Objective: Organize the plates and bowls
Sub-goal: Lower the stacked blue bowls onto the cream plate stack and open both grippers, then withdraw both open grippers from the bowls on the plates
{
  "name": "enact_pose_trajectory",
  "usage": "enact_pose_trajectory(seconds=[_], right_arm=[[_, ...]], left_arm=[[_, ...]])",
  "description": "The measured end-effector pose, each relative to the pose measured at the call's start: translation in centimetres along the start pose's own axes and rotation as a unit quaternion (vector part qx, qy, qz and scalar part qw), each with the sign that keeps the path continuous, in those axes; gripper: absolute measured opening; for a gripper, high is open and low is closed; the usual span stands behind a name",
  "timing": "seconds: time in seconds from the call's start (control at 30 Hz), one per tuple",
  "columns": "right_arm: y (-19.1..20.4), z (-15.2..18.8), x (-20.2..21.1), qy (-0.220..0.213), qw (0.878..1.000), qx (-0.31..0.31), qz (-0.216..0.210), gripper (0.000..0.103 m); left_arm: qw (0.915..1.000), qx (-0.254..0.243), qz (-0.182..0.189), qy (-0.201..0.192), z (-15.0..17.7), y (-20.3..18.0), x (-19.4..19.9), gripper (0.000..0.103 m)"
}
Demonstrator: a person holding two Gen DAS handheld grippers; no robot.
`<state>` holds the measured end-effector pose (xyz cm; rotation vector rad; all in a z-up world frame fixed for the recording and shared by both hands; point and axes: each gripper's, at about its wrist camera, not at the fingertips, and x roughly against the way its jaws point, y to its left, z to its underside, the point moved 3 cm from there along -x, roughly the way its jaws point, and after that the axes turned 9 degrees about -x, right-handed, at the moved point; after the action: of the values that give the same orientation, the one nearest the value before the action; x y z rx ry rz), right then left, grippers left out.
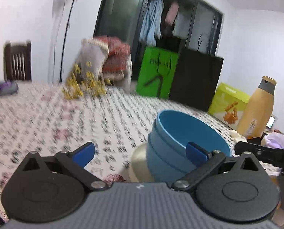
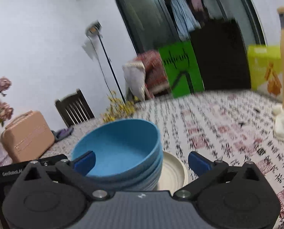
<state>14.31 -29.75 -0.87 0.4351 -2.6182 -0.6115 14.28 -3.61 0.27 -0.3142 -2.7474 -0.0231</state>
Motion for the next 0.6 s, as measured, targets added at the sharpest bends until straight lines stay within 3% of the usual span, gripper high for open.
enact_pose_trajectory(seconds=[0.2, 0.6], right_arm=[[0.3, 2.5, 2.9, -0.031, 0.999, 0.032, 0.0, 0.103], [2.0, 9.0, 8.0, -0.063, 0.994, 0.088, 0.017, 0.103]], left_arm=[[0.9971, -0.037, -0.021, -0.063, 1.8, -1.4, 3.4, 0.103], [0.9952, -0.039, -0.061, -0.066, 9.5, -3.3, 8.5, 0.103]])
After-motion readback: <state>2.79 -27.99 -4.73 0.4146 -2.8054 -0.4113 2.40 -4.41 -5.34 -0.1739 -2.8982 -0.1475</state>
